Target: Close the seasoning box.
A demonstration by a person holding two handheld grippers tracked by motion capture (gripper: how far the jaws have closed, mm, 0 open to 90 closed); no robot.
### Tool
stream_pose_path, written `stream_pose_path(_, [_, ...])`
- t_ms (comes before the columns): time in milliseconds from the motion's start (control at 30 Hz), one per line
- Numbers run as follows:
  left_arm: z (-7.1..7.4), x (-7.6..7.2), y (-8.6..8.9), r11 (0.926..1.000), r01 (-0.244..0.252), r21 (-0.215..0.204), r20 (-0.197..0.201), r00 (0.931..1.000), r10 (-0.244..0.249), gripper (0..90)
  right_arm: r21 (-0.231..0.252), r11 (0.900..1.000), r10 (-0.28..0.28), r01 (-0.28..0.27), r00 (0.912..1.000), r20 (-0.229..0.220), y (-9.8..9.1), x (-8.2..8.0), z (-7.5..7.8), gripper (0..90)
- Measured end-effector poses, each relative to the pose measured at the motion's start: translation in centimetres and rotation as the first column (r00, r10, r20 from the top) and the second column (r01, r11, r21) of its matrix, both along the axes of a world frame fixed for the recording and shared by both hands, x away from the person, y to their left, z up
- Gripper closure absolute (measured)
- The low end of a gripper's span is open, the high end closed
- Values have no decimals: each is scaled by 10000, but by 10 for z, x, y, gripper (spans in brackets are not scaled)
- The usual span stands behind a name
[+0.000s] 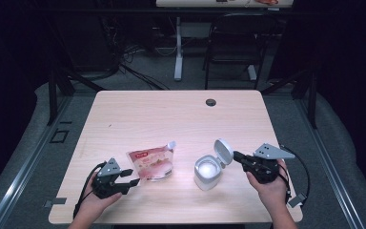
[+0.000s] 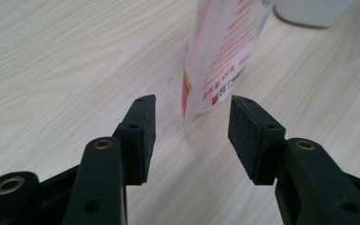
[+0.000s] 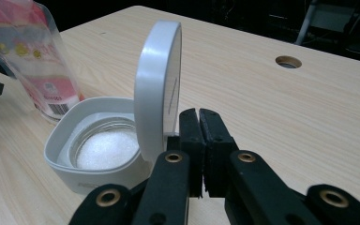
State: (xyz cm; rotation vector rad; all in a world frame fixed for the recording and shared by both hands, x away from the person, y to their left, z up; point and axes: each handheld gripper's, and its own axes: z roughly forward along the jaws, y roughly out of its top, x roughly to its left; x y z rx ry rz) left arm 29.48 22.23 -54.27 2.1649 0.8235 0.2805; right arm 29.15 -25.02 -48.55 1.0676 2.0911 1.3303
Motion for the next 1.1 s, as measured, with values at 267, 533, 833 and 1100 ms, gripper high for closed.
stream_pose_path(267, [1,0,1,9998,-139,-160,-3,9999,139,518,16,9998,201,-202,9997,115,5,-3,4,888])
stream_pose_path(533, [2,-1,4,9993,-298,-230,47,9995,299,518,79,9994,320,-322,9991,267,7,-5,7,888])
stream_pose_path(833, [2,0,4,9995,-284,-108,93,9995,285,518,-105,9979,638,-635,9975,303,17,-8,8,883])
stream_pose_path(1100, [2,-1,3,9997,-250,-80,95,9996,251,518,-185,9965,824,-819,9962,279,23,-8,8,884])
